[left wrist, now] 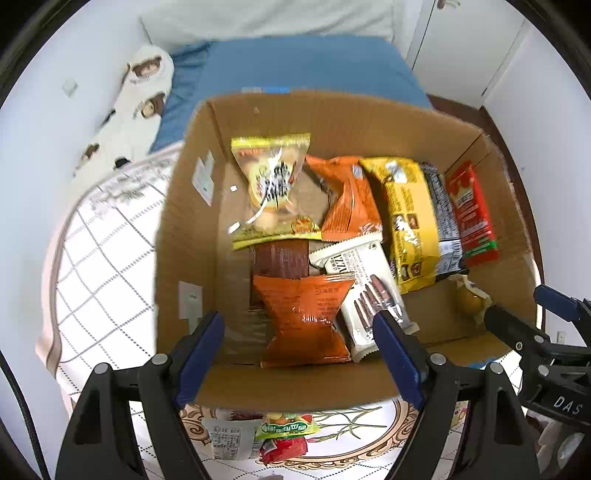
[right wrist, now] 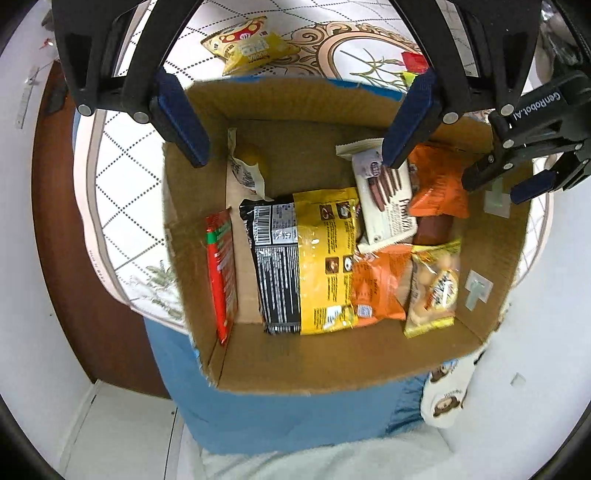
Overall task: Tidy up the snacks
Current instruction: 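Carry both packets into the box and open both tools, then grasp the green fruit-candy bag with the left tool while the right tool grasps the yellow Guoba chips bag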
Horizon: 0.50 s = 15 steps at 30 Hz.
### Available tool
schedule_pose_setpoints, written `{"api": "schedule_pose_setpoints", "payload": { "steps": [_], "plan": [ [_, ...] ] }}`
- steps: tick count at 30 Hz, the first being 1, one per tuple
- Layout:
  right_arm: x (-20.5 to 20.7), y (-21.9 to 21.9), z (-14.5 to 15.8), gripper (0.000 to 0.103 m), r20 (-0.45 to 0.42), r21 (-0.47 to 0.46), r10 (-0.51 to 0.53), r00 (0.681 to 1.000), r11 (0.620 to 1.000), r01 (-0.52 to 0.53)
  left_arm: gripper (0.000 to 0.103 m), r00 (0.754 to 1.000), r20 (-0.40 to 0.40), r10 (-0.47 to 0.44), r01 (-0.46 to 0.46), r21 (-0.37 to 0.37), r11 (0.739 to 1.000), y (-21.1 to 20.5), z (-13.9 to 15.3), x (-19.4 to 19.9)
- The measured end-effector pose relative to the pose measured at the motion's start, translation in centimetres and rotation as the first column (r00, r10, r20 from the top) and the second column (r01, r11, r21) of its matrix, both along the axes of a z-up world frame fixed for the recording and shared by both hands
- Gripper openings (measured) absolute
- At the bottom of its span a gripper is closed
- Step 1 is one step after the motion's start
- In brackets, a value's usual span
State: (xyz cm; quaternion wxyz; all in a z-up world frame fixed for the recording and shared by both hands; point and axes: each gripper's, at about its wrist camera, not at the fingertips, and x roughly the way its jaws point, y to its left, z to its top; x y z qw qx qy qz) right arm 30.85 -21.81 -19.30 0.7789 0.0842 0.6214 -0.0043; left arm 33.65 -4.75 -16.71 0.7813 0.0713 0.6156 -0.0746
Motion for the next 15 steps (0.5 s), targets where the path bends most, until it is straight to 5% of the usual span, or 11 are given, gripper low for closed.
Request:
{"api": "schedule_pose_setpoints", "payload": {
  "steps": [15],
  "plan": [
    [-5.8, 0.6, 8.1, 0.096, 0.207, -0.009, -0.005, 0.978, 1.0, 0.007, 0.082, 0.976, 0.217, 0.006, 0.01, -0.07, 0.998, 1.2, 7.6, -5.1]
  ]
}}
